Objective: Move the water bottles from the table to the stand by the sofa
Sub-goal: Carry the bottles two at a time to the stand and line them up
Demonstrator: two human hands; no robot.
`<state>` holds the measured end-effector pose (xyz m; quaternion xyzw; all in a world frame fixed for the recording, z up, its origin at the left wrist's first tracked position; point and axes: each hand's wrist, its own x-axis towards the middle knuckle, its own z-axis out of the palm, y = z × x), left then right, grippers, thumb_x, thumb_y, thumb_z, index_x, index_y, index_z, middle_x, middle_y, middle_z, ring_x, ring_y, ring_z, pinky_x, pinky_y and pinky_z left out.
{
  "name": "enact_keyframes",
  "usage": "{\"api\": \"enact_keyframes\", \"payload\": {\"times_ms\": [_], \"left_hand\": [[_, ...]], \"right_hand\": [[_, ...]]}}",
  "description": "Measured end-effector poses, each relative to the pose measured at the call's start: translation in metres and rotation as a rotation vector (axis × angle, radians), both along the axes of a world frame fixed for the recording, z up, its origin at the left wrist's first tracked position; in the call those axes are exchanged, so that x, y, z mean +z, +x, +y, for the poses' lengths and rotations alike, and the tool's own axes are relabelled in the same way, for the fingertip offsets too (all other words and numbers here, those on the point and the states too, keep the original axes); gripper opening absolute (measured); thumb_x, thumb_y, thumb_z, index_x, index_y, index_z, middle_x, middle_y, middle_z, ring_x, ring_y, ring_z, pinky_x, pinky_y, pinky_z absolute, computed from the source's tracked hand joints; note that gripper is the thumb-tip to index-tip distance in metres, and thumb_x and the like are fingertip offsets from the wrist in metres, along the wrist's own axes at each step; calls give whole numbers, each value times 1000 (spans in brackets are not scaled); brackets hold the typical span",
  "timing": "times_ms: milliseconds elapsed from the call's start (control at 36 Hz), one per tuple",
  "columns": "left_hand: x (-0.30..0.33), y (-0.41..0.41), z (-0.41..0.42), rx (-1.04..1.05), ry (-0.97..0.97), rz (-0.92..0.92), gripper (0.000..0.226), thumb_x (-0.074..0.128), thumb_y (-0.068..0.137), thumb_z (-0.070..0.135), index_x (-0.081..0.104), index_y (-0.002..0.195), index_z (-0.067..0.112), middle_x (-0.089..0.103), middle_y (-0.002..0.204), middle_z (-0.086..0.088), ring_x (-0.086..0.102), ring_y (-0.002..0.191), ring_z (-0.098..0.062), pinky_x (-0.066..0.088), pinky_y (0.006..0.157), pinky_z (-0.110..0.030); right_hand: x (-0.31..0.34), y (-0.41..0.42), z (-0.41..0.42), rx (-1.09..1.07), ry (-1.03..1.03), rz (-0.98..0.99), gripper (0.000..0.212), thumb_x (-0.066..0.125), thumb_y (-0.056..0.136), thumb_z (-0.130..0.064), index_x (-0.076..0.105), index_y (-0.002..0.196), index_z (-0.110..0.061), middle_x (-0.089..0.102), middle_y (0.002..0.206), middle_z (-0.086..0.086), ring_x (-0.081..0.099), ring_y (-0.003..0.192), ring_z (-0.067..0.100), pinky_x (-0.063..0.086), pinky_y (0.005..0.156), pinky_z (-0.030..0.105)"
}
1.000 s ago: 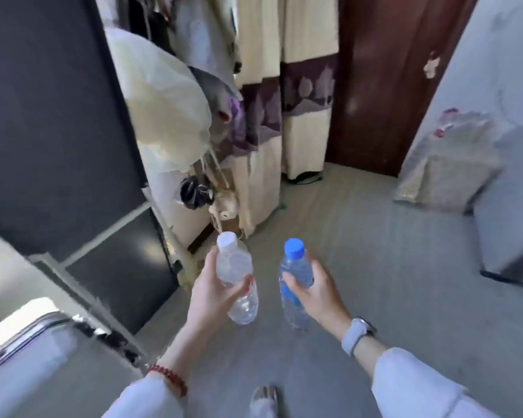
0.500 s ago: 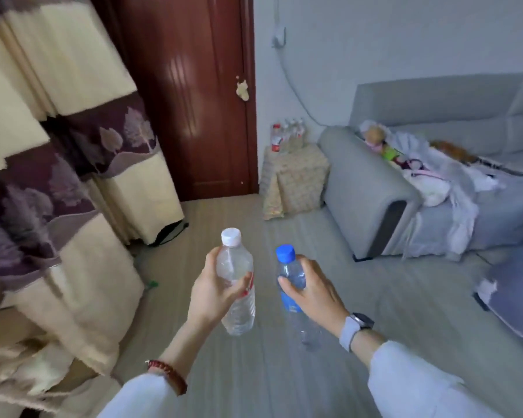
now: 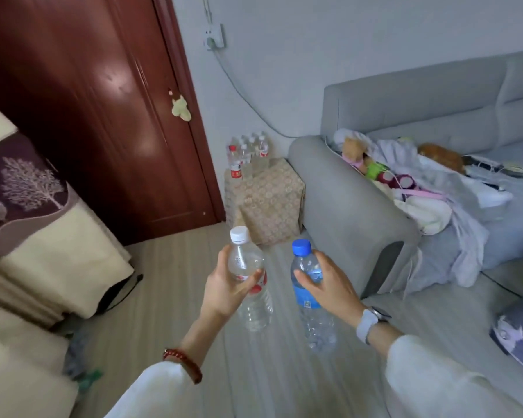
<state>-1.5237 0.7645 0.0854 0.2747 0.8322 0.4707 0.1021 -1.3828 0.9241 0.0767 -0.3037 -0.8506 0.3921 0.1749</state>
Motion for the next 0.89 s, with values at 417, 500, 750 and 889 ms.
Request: {"api": "enact_keyframes", "payload": {"times_ms": [417, 500, 750, 889], "left_hand": [[-34, -256, 208, 60, -27, -15, 69, 75, 71, 38, 39, 128, 27, 64, 106, 2, 64, 89, -20, 52, 81, -38], [-38, -314, 256, 81, -47, -87, 70, 75, 71, 40, 39, 129, 29, 65, 95, 3, 65, 82, -17, 52, 80, -35], [-41, -454, 393, 51, -124, -131, 76, 75, 71, 38, 33, 134, 27, 64, 80, 4, 62, 70, -13, 48, 72, -28], [-63, -517, 469, 68, -147, -175, 81, 75, 71, 39, 29, 137, 28, 61, 76, 9, 58, 66, 4, 45, 71, -25]], "right_hand": [[-23, -256, 227, 73, -89, 45, 39, 61, 82, -40, 49, 114, -23, 61, 102, -1, 60, 89, 16, 49, 79, 32], [-22, -318, 273, 106, -110, 25, 38, 61, 83, -38, 49, 115, -21, 61, 103, 0, 60, 92, 17, 49, 82, 32], [-16, -458, 399, 68, -266, 77, 36, 64, 85, -21, 51, 117, -13, 63, 108, 9, 59, 100, 23, 48, 90, 36], [-36, -528, 473, 117, -307, 102, 32, 65, 84, -12, 51, 100, -35, 61, 96, -13, 61, 90, 0, 41, 78, 3]]}}
